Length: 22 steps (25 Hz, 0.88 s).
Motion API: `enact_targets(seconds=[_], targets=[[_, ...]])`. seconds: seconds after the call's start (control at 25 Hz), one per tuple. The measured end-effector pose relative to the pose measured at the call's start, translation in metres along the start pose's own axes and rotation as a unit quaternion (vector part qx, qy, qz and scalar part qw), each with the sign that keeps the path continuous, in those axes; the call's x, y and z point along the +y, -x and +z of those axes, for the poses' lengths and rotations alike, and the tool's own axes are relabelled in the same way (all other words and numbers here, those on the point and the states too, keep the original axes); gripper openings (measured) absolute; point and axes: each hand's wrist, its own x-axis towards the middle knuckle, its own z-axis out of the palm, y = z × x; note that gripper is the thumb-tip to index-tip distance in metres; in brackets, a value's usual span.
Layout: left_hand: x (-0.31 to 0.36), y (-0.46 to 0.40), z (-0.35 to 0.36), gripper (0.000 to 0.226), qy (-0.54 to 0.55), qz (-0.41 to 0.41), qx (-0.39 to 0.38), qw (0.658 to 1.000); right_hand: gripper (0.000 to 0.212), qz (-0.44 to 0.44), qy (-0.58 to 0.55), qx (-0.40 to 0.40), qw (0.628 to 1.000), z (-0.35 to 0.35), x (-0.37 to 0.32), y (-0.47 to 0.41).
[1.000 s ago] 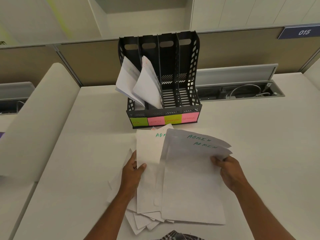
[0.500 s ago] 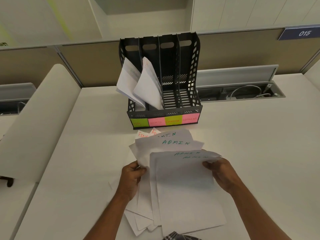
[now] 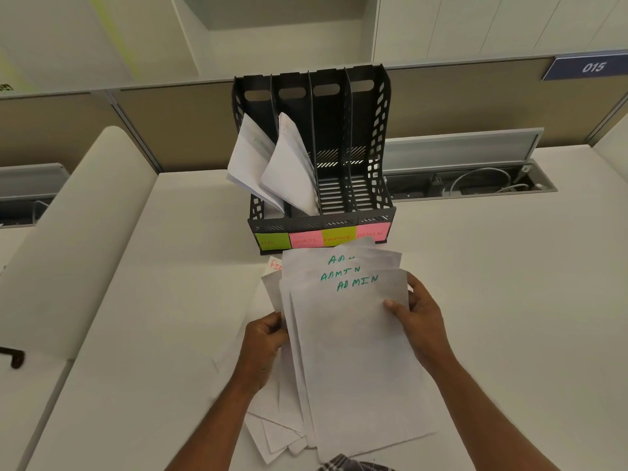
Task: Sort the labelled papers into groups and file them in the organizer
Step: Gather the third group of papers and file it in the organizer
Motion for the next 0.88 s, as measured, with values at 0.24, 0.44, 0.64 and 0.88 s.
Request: enact_targets(seconds=[0.24,0.44,0.64,0.88], targets=[[0.017,0.001,0.014,0.039,-0.018,0.004,0.005,1.000,0.009,0.024,0.022,0.086,0.996,0.017,-0.020,-0.009],[0.071,0.001,0.033,0.045,-0.096,0.145,0.148,0.974,0.026,-0.038,0.033,-0.085,0.995,0.017,-0.078,-0.009],[0.133,0.012,0.054,0.065,-0.065,0.297,0.192,0.933,0.006,-0.210,0.040,0.016,0.977,0.033,-0.136,0.009],[0.111,0.007,0.047,0.037,-0.052,0.243,0.185,0.951,0.013,-0.224,0.002,0.009,0.975,0.038,-0.124,0.017]])
